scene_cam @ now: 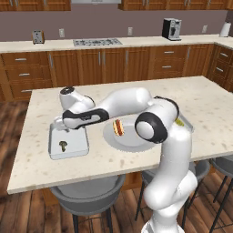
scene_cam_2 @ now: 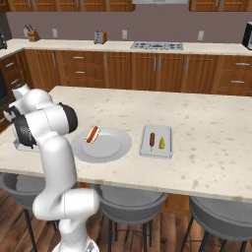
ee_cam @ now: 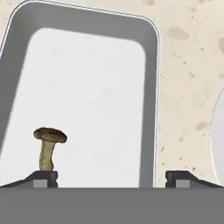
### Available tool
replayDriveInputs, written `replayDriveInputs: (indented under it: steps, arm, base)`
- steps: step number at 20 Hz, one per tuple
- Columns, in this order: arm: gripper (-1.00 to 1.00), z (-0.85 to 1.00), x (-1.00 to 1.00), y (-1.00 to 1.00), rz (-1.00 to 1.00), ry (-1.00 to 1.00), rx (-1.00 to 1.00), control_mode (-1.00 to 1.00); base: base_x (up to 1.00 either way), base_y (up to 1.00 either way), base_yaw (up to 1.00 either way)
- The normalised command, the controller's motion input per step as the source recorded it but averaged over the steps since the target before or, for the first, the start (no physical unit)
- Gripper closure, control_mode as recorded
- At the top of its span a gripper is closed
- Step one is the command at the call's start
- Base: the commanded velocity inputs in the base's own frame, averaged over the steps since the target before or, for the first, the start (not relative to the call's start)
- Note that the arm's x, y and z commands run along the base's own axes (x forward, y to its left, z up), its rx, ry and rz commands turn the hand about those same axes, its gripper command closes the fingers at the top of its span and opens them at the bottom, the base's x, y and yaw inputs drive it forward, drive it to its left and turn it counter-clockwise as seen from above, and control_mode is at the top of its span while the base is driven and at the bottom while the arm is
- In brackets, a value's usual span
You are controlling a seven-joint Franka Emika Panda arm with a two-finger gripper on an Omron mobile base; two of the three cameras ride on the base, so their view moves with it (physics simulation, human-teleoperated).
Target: Place one cooked food and one vegetable from the large plate to each tupperware container.
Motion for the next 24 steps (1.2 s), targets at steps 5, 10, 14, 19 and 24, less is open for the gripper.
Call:
replayDriveInputs:
  steps: [5,10,14,19,24]
  arm:
    - [-1.00,0.49,-0.10,-1.00,-0.06,-0.03,-0.08,-1.00]
    - [-1.00,0.01,0.22,-1.00,-0.17,0.06,0.03,-1.00]
    - [-1.00,-0.51,0.51,-1.00,-0.11,0.17,0.22,-1.00]
    - [-1.00,-0.31,0.21,-0.98,-0.08,0.06,0.02,-1.00]
    - [-1.00,-0.18,0.04,-0.93,-0.04,0.00,0.00,-1.00]
  base:
    - [0.00,0.00,0.00]
    - [0.00,0.00,0.00]
    - [0.00,0.00,0.00]
    - [0.00,0.00,0.00]
    - [0.00,0.00,0.00]
